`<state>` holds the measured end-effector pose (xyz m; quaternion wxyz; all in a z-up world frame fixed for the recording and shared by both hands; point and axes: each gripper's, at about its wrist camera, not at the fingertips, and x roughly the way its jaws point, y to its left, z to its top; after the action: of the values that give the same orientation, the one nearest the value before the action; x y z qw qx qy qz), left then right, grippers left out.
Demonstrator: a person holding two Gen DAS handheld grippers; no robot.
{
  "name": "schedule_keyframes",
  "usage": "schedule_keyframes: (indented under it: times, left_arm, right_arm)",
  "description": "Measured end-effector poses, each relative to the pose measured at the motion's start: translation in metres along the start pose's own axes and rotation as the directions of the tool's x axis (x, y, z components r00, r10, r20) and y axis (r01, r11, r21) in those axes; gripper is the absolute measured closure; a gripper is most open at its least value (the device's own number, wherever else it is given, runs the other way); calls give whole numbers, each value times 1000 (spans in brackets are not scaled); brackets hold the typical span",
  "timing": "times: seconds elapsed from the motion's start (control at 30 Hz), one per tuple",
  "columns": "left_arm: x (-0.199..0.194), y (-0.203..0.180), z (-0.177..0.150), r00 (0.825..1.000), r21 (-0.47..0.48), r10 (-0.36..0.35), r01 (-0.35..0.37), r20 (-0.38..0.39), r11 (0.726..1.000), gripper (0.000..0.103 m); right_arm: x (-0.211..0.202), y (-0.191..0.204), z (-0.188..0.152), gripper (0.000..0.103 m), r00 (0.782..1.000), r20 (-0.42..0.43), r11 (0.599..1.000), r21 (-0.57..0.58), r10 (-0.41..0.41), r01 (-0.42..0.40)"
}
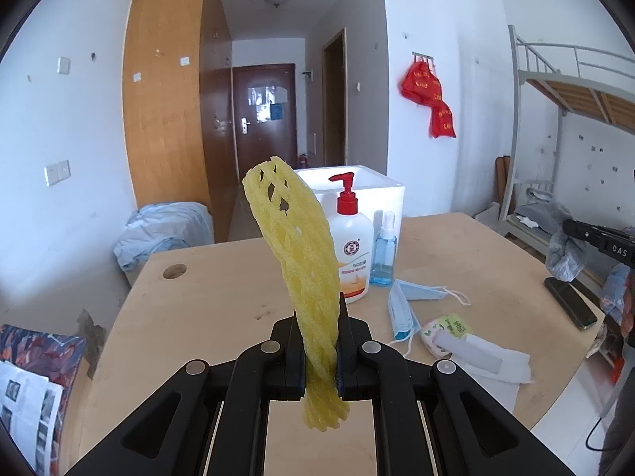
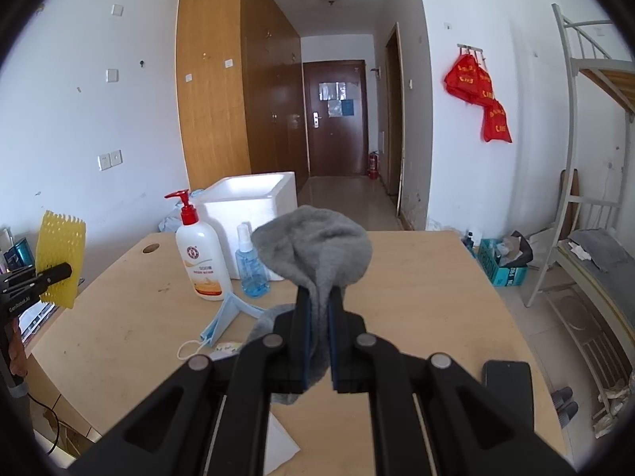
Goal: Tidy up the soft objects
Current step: 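Carry the foam net and sock toward the white foam box with both grippers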
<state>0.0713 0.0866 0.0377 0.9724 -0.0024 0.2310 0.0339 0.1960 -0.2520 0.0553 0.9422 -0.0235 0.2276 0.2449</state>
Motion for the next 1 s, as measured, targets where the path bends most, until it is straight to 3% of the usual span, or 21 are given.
schedule_keyframes:
  times: [0.5,1.0]
  left_arm:
    - [34,21,28,1000,20,-19,19,-17,1000,93]
    - [97,56,79,998,15,-11,12,-54,1000,93]
  right_arm:
    - [34,-9,22,93,999,-31,999,-33,32,-33]
    - [98,-10,71,93,996,-74,996,-62,54,-58]
